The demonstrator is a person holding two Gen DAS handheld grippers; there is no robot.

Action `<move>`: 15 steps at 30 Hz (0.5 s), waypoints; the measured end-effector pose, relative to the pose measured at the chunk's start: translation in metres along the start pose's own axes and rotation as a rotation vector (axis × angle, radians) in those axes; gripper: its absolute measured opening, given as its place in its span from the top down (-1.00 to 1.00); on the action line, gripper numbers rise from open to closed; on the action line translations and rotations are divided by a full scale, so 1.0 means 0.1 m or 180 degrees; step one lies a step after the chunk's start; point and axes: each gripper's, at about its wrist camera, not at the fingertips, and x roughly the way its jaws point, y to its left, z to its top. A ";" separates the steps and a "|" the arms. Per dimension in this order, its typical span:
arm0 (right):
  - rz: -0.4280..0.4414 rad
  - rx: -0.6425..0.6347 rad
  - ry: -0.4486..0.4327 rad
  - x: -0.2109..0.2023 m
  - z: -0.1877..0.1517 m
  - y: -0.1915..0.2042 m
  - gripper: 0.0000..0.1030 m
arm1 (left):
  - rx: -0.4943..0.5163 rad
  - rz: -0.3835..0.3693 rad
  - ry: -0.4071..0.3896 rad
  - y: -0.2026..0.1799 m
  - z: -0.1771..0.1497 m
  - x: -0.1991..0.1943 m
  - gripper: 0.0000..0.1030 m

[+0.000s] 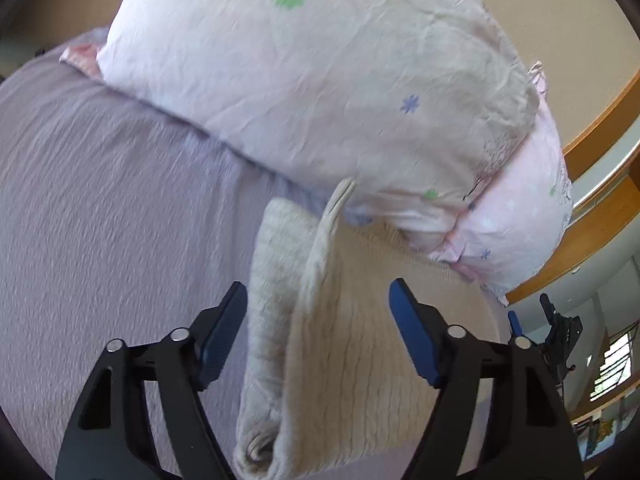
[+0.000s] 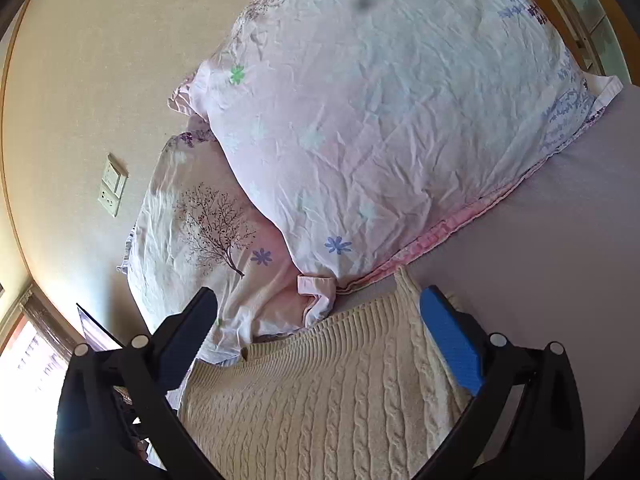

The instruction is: Fold small clothes

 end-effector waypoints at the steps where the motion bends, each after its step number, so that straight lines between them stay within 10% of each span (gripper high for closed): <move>1: 0.0004 0.0022 0.0014 -0.04 0.01 -0.02 -0.97 | -0.0094 -0.0021 0.0126 0.08 -0.05 0.07 -0.15; 15: 0.0293 0.0303 0.0226 0.00 0.13 -0.11 -0.97 | -0.1075 -0.1191 0.0080 0.09 -0.30 0.22 0.61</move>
